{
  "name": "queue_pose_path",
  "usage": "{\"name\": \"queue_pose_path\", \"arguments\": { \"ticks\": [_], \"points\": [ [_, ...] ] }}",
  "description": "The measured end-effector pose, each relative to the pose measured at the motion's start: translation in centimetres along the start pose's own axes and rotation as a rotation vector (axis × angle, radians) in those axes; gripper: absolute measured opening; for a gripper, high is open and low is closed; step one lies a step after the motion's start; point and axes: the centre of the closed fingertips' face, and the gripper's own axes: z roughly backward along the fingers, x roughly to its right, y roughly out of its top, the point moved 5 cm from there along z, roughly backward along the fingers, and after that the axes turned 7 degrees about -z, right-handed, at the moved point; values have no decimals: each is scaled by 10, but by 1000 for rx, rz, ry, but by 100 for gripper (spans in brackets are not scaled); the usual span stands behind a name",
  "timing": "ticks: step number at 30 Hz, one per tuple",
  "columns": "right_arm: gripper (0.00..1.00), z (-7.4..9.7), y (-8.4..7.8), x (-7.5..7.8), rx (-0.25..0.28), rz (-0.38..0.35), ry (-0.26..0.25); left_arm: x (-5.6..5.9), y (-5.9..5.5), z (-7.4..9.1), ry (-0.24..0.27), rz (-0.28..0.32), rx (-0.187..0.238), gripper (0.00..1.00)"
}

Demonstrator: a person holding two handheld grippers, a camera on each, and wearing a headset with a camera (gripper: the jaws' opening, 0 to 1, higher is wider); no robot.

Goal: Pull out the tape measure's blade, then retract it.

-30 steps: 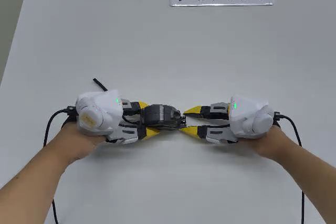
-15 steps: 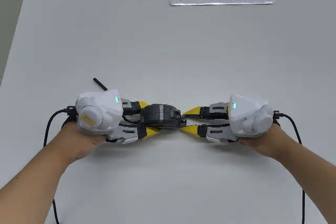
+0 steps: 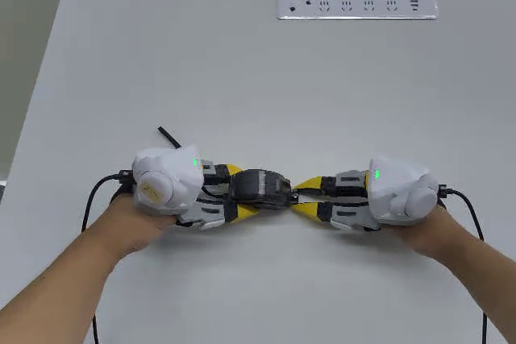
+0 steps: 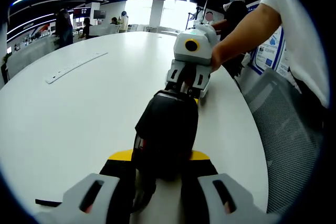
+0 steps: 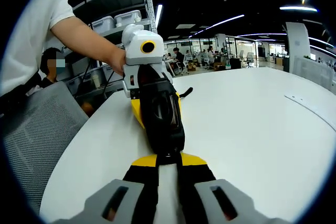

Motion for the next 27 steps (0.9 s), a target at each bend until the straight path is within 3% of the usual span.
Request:
{"name": "queue_pose_path", "arguments": {
  "ticks": [27],
  "points": [
    [11,-1,-1,2,7,8,-17,0,-1,0,10,-5,-5,29]
  ]
}}
